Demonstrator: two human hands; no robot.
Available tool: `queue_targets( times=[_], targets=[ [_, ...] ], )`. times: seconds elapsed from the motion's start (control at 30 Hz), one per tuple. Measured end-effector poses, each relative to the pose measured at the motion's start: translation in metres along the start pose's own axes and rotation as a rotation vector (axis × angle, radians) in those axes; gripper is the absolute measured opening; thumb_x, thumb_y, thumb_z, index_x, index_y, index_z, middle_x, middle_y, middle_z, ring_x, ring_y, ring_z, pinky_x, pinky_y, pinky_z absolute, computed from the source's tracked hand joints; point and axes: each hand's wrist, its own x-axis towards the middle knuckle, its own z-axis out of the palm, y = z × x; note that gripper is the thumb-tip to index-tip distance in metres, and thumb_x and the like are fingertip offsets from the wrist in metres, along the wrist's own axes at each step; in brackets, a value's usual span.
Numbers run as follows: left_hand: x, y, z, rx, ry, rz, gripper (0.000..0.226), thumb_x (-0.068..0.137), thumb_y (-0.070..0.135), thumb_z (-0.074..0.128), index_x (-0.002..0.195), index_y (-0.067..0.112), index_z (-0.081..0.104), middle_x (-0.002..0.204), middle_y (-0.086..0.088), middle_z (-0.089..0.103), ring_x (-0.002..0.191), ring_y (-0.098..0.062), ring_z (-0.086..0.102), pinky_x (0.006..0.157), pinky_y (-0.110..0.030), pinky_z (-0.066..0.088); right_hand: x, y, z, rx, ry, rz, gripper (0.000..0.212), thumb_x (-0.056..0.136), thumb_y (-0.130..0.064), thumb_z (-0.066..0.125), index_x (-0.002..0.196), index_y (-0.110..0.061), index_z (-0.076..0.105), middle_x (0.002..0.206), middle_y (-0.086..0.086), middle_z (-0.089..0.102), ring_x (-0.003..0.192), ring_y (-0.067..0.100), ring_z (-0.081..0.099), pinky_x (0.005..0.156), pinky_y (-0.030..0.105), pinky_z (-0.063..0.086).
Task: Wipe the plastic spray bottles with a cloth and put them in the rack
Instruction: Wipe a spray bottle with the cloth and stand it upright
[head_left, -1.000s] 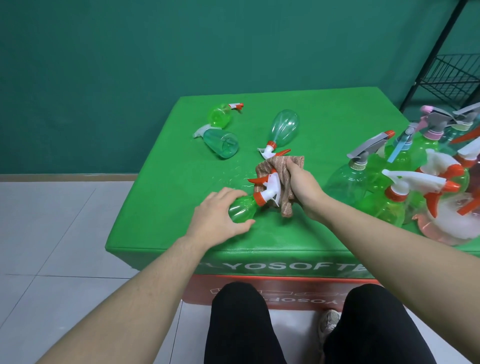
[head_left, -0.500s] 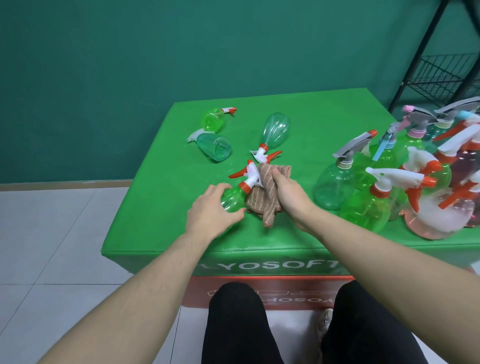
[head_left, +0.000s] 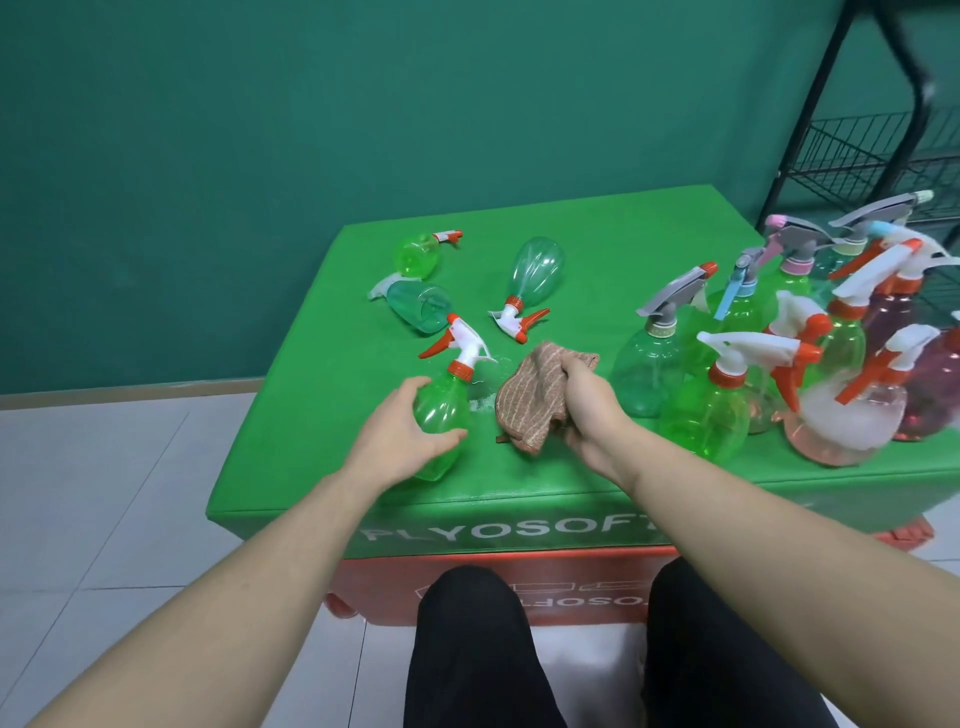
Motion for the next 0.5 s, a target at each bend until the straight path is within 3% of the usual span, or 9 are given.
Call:
queue_targets(
  times=[0.1, 0.17, 0.27, 0.37, 0.5],
  targets=[
    [-0.004, 0.008, 0.009, -0.089, 0.043, -0.022, 0.106, 0.074, 0.052, 0.085, 0.158, 0.019, 0.029, 0.157, -0.004, 0.039, 0.140, -0.020, 0.043, 0.115, -0.037, 0.034, -0.006, -0.001, 0.005, -0.020, 0.006, -0.005, 0.038, 0.109, -0.039, 0.034, 0.111, -0.013, 0.063, 0.108, 0.010, 0.073, 0.105, 0.025, 0.067, 0.105, 0.044, 0.049],
    [-0.005, 0.015, 0.019, -0.131, 0.059, -0.042, 0.106, 0.074, 0.052, 0.085, 0.158, 0.019, 0.028, 0.153, -0.006, 0.038, 0.140, -0.021, 0.042, 0.116, -0.036, 0.032, -0.007, -0.001, 0.010, -0.034, -0.001, -0.007, 0.045, 0.108, -0.043, 0.035, 0.129, -0.011, 0.059, 0.128, 0.014, 0.067, 0.118, 0.029, 0.063, 0.111, 0.048, 0.045],
    [-0.006, 0.024, 0.032, -0.174, 0.145, -0.065, 0.097, 0.076, 0.050, 0.085, 0.153, 0.018, 0.035, 0.143, -0.006, 0.040, 0.130, -0.021, 0.049, 0.110, -0.030, 0.036, -0.006, 0.000, 0.019, 0.022, -0.014, -0.007, 0.049, 0.108, -0.044, 0.037, 0.139, -0.010, 0.053, 0.136, 0.014, 0.062, 0.122, 0.029, 0.060, 0.112, 0.048, 0.044],
    [-0.004, 0.029, 0.043, -0.105, 0.244, -0.032, 0.091, 0.080, 0.053, 0.080, 0.151, 0.018, 0.036, 0.146, -0.005, 0.040, 0.126, -0.021, 0.053, 0.104, -0.030, 0.042, -0.002, -0.003, 0.028, 0.141, -0.033, -0.027, 0.035, 0.107, -0.039, 0.042, 0.123, -0.015, 0.062, 0.126, 0.010, 0.068, 0.116, 0.027, 0.063, 0.106, 0.044, 0.048],
    [-0.001, 0.029, 0.052, -0.051, 0.261, 0.043, 0.082, 0.089, 0.043, 0.073, 0.155, 0.016, 0.032, 0.151, -0.007, 0.046, 0.136, -0.025, 0.046, 0.113, -0.036, 0.036, 0.003, -0.013, 0.035, 0.283, -0.086, -0.019, 0.032, 0.108, -0.036, 0.043, 0.105, -0.015, 0.067, 0.099, 0.008, 0.074, 0.082, 0.018, 0.068, 0.072, 0.031, 0.052]
  ],
)
